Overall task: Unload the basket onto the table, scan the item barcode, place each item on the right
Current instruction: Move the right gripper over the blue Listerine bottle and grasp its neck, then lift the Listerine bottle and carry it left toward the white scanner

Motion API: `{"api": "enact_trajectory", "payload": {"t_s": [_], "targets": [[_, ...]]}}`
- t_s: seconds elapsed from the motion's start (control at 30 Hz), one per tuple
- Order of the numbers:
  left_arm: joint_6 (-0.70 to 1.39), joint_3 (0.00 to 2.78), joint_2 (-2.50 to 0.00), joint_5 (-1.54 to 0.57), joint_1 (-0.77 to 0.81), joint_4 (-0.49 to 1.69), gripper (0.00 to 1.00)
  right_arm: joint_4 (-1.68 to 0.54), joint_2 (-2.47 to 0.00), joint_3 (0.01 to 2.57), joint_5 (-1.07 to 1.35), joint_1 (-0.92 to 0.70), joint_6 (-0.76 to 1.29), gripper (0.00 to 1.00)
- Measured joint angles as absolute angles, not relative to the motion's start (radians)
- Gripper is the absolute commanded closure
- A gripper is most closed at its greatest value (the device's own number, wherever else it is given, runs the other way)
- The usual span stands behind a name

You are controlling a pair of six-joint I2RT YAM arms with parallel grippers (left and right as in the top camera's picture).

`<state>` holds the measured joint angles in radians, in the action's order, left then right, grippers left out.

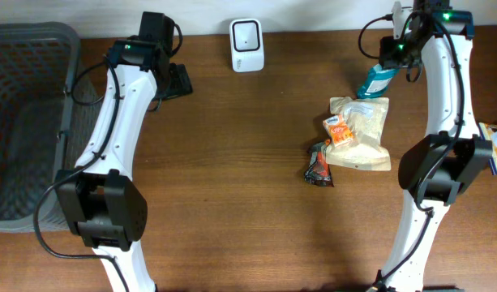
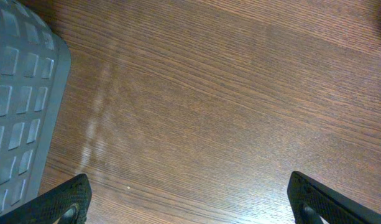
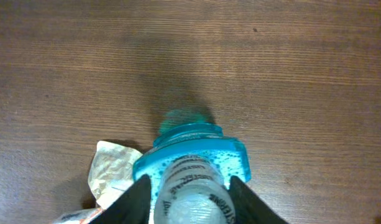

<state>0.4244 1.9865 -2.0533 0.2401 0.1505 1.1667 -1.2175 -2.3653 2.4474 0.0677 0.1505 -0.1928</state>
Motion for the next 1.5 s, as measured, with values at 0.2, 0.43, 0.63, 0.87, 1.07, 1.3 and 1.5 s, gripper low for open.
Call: {"api": "enact_trajectory", "payload": {"t_s": [0.2, 0.43, 0.63, 0.87, 1.07, 1.3, 1.5], "targets": [[0.424, 1.987, -2.053, 0.24, 0.15, 1.167, 0.01, -1.218, -2.365, 2.447, 0.073, 0.15, -0.183, 0.72], [0.424, 1.987, -2.053, 0.24, 0.15, 1.167, 0.01, -1.217, -2.365, 2.447, 0.095, 0.15, -0.182, 0.74], [0.424, 1.987, -2.053, 0.24, 0.15, 1.167, 0.01, -1.21, -2.365, 2.447, 0.128, 0.12, -0.183, 0.74], [0.424, 1.987, -2.053, 0.24, 0.15, 1.167, 0.01, -1.204, -2.365, 2.446, 0.173, 0.004, -0.193, 0.75], [0.424, 1.987, -2.053, 0.24, 0.15, 1.167, 0.01, -1.252, -2.363, 2.445, 0.209, -0.11, -0.335, 0.75], [0.424, 1.987, -2.053, 0.24, 0.15, 1.167, 0.01, -1.396, -2.348, 2.445, 0.255, -0.226, -0.579, 0.78], [0.424, 1.987, -2.053, 0.24, 0.15, 1.167, 0.01, -1.502, -2.338, 2.446, 0.264, -0.292, -0.752, 0.78]]}}
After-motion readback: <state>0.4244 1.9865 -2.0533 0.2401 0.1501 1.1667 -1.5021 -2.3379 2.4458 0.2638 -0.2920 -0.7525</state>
